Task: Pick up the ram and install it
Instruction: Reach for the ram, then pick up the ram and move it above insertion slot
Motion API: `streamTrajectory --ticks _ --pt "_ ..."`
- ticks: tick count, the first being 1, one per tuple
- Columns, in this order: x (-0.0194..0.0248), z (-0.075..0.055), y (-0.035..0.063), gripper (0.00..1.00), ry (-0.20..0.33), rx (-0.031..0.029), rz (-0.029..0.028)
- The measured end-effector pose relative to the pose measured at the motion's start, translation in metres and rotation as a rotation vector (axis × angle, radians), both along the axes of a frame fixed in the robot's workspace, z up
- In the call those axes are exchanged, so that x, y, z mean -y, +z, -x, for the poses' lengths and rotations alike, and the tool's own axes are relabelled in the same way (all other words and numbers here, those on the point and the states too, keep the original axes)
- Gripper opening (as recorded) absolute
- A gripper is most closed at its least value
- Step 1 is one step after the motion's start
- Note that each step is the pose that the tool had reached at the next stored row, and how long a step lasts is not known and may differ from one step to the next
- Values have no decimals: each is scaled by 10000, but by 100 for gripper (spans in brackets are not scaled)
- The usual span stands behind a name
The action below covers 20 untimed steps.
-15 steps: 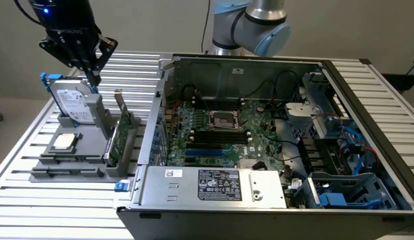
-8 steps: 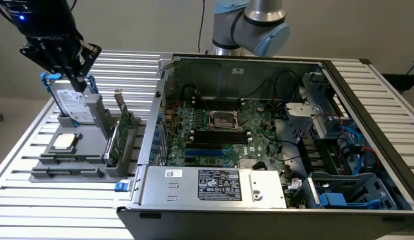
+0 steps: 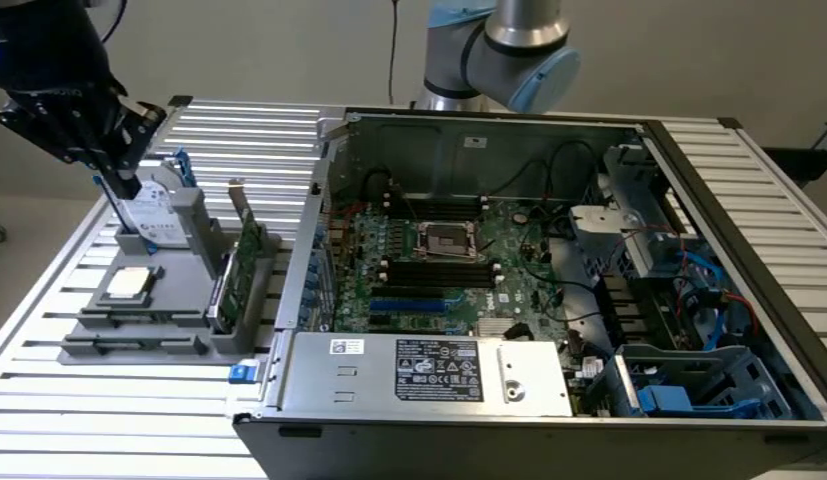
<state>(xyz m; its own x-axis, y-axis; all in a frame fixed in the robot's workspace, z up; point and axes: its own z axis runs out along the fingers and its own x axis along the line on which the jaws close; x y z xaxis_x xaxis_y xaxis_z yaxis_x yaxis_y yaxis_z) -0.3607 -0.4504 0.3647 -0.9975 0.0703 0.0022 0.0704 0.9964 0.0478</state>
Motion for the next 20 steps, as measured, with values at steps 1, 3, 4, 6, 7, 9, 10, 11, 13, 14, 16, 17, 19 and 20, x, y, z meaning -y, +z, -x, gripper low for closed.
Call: streamTrajectory --ticks 1,3,4,6,7,9,10,11,13,14,16,17,19,20 --pt "24 27 -4 11 1 0 0" --pt "77 79 -13 11 2 0 -3" --pt "102 102 -17 11 2 0 -4" --pt "154 148 -26 11 3 0 -5" --pt "179 169 -32 11 3 0 -6" --pt "227 210 -42 11 3 -1 -6" --pt "244 232 -45 11 3 -2 -5" --pt "250 240 -46 11 3 1 -7" --pt "250 239 -46 11 4 0 -7" --pt "250 240 -46 11 4 0 -6" --pt "250 240 -45 11 4 0 -6" --pt "250 240 -46 11 4 0 -7" --pt "250 240 -46 11 5 0 -7" --pt "250 240 -46 11 4 0 -7"
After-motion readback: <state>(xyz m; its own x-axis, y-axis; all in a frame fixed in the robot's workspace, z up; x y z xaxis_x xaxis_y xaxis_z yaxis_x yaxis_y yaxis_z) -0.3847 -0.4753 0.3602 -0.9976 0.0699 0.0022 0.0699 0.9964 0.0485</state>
